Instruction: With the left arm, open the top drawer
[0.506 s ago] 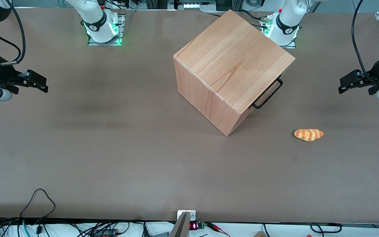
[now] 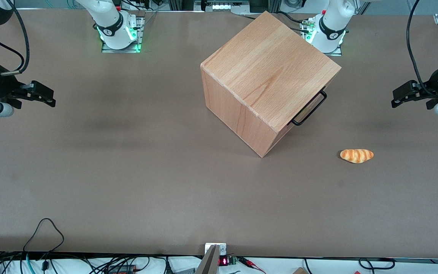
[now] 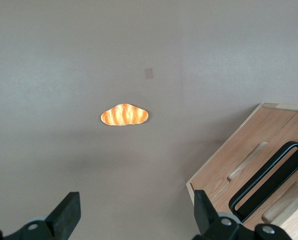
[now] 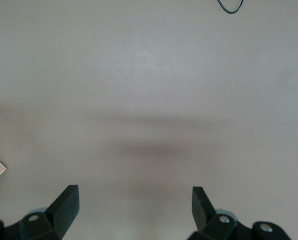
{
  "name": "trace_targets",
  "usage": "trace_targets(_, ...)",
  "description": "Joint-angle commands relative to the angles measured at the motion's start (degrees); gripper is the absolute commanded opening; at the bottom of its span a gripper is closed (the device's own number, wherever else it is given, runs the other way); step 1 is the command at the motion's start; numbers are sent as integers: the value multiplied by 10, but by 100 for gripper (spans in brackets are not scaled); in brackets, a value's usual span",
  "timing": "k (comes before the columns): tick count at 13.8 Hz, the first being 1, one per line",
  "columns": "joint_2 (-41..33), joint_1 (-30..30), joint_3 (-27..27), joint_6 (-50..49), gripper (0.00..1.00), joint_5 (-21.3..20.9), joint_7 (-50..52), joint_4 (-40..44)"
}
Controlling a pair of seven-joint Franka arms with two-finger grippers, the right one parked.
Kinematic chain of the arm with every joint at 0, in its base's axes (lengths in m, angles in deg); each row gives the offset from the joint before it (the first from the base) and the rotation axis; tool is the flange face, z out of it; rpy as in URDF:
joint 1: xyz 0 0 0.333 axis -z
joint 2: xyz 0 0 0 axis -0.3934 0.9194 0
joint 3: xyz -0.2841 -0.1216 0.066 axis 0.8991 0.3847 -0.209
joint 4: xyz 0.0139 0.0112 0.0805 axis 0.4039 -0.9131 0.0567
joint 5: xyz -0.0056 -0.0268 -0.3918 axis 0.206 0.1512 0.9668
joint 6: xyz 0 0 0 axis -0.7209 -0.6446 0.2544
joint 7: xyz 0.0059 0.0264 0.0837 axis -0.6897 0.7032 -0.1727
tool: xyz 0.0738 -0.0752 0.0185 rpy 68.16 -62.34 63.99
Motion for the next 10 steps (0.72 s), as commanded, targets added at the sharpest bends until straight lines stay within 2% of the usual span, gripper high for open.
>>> trace_targets(1, 4, 1, 2, -14, 100, -17, -10, 13)
trace_targets(4, 6, 1, 1, -9, 100, -10, -8, 7)
trace_targets(6, 12, 1, 1, -8, 100, 9, -8, 6)
trace_targets(10, 26, 5, 13, 10, 100, 9, -12, -7)
